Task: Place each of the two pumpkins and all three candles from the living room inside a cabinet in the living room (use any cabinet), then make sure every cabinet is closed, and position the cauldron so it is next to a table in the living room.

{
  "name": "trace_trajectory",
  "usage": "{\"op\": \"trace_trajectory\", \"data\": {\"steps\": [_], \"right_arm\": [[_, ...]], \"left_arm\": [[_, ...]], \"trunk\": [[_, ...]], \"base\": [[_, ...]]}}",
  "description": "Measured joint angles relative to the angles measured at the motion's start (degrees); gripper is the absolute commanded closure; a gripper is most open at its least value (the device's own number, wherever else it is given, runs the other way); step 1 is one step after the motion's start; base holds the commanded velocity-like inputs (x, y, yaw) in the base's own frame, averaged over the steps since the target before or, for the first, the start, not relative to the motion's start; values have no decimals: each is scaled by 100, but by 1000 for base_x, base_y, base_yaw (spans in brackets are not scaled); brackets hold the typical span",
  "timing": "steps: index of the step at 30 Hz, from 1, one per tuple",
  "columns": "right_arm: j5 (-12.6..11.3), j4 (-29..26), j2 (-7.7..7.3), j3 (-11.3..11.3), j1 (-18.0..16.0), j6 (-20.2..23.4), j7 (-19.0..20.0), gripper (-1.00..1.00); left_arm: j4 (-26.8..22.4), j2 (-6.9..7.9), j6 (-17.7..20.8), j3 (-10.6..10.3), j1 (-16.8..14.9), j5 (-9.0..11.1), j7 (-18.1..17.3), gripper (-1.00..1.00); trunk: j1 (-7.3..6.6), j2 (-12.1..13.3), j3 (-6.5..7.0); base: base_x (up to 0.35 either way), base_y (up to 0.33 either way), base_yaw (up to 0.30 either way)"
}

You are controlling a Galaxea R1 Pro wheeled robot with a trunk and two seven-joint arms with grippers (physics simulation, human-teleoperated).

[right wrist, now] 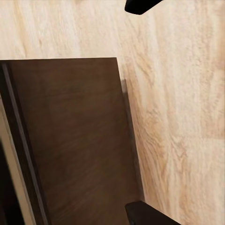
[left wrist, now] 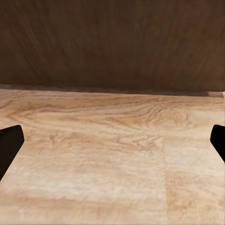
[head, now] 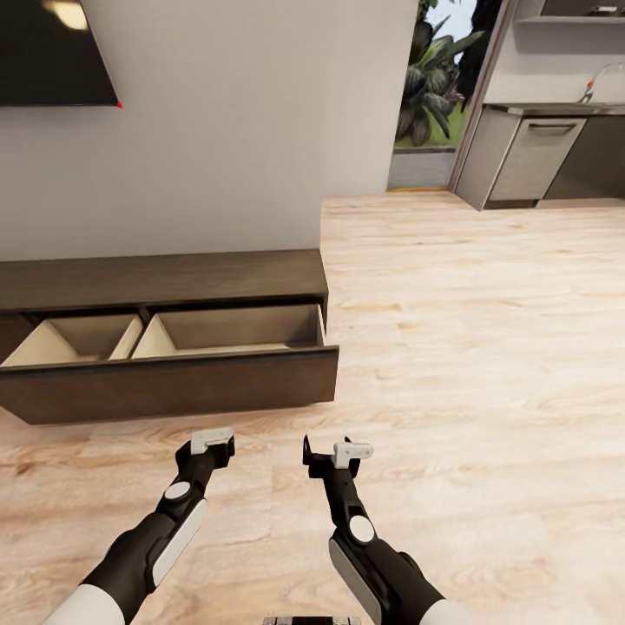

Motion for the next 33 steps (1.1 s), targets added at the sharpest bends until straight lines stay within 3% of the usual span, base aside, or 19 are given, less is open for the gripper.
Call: {"op": "trace_trajectory", "data": {"steps": [18,33], "right_arm": [[-10,24,1,86,0,28,91,-100],[-19,28,-1,154,0,32,95,-100]], "left_arm": [[-10,7,-179,70,2,15,39,-100],[-16,9,-174,105,2,60,41,-100]], "trunk": [[395,-722,-323],[395,-724,-324]], "base": [[0,0,0],[22,9,0]]}}
